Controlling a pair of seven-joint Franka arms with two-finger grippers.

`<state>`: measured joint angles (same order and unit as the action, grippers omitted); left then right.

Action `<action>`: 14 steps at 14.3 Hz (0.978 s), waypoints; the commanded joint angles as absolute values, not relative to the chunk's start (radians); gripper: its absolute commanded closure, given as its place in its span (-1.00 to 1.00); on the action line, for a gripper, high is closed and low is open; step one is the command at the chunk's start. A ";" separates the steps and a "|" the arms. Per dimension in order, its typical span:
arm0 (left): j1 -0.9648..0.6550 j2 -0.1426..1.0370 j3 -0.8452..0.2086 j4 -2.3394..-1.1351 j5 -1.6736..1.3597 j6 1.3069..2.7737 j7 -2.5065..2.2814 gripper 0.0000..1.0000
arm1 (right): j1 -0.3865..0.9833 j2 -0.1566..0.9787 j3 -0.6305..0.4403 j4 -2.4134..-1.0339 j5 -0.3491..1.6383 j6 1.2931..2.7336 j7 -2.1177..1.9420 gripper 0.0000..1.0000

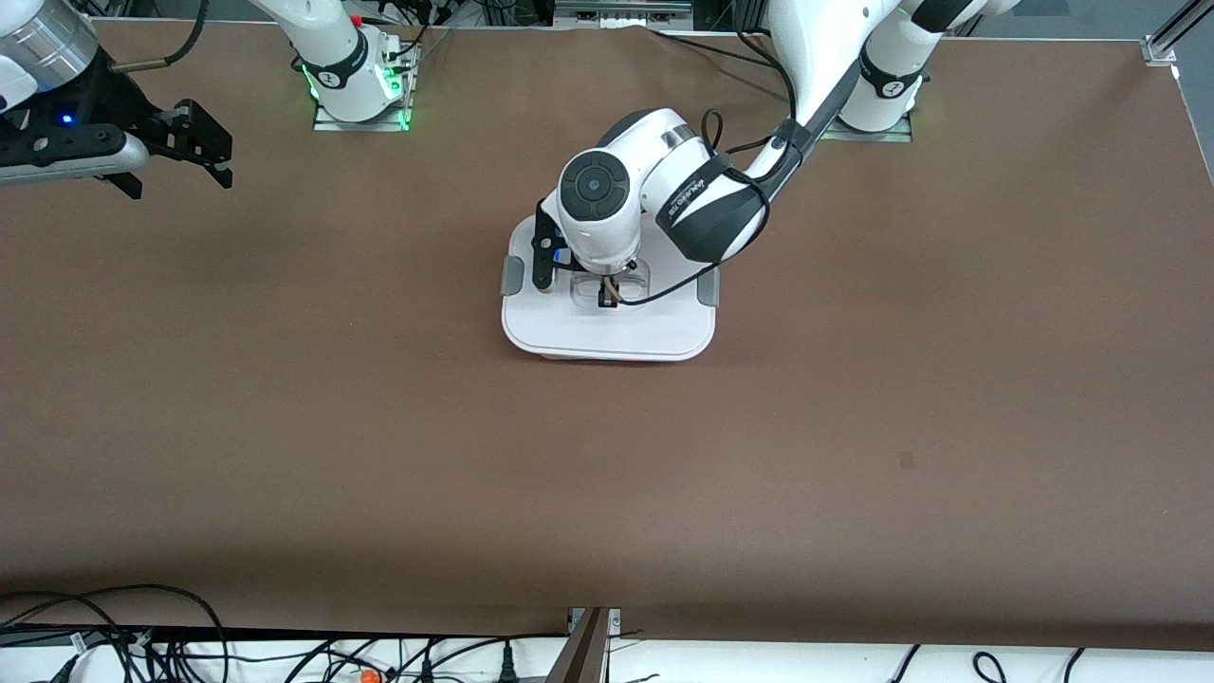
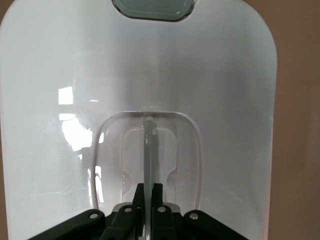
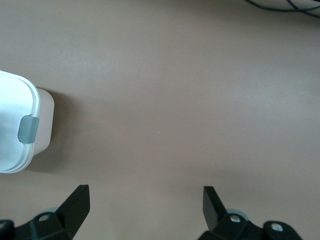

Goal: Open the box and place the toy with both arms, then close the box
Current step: 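Lower the lid onto the tray and press it down with the left gripper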

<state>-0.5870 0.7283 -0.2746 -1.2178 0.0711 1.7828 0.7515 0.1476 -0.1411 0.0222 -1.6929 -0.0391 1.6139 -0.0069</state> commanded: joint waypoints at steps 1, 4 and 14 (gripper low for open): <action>-0.592 0.709 -0.273 -1.264 0.078 1.781 0.736 1.00 | 0.132 -0.100 0.035 -1.645 -0.048 1.583 -0.005 -1.00; -0.594 0.680 -0.275 -1.264 0.077 1.750 0.733 1.00 | 0.132 -0.095 0.035 -1.626 -0.035 1.542 -0.003 -1.00; -0.606 0.703 -0.273 -1.266 0.077 1.735 0.704 1.00 | 0.126 -0.095 0.029 -1.617 -0.032 1.508 -0.008 -1.00</action>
<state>-0.5949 0.7154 -0.2790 -1.2284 0.0710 1.7490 0.7287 0.1380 -0.0995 0.0206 -1.6436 -0.0387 1.5393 -0.0072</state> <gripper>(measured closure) 0.925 0.000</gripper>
